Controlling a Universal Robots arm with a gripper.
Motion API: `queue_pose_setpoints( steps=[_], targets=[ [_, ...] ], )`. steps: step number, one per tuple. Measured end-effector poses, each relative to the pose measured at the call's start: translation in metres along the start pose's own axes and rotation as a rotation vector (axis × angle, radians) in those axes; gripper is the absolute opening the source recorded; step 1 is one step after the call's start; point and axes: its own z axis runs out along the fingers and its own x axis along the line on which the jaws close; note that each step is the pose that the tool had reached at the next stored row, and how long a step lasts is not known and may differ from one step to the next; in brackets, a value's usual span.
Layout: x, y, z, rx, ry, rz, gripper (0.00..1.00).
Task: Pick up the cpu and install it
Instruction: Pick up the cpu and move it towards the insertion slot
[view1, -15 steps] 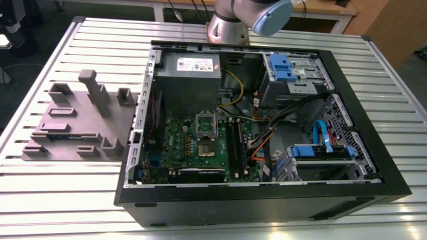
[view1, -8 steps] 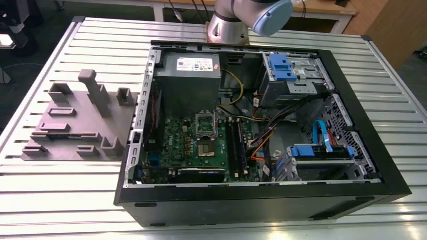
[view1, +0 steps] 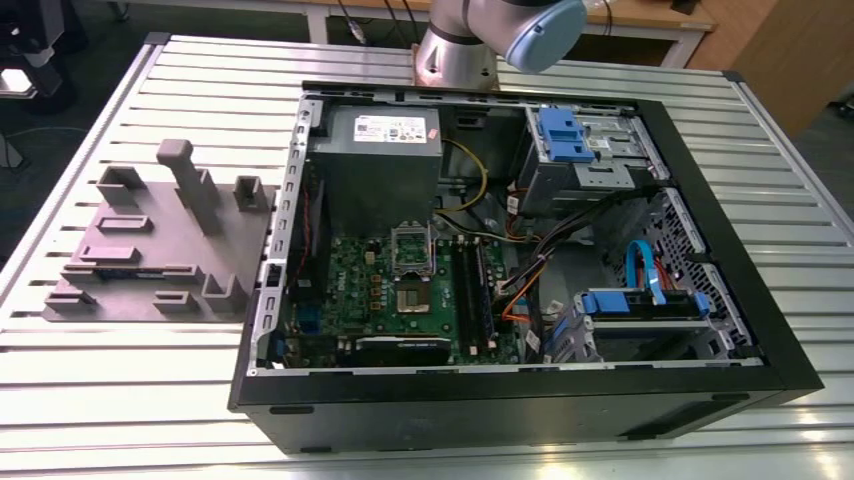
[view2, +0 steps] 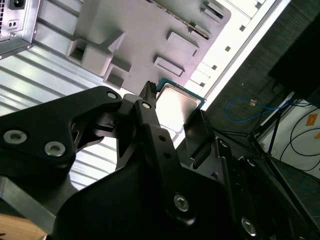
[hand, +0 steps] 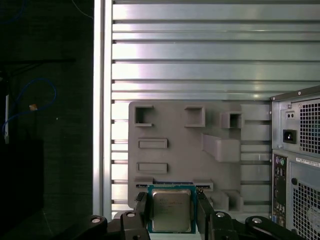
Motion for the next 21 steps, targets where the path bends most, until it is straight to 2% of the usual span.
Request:
queue_pose_setpoints(
  steps=[21],
  targets=[
    [-0.0052,0.0001,0.0000,0.0000,-0.0001,0.000,0.47]
  ],
)
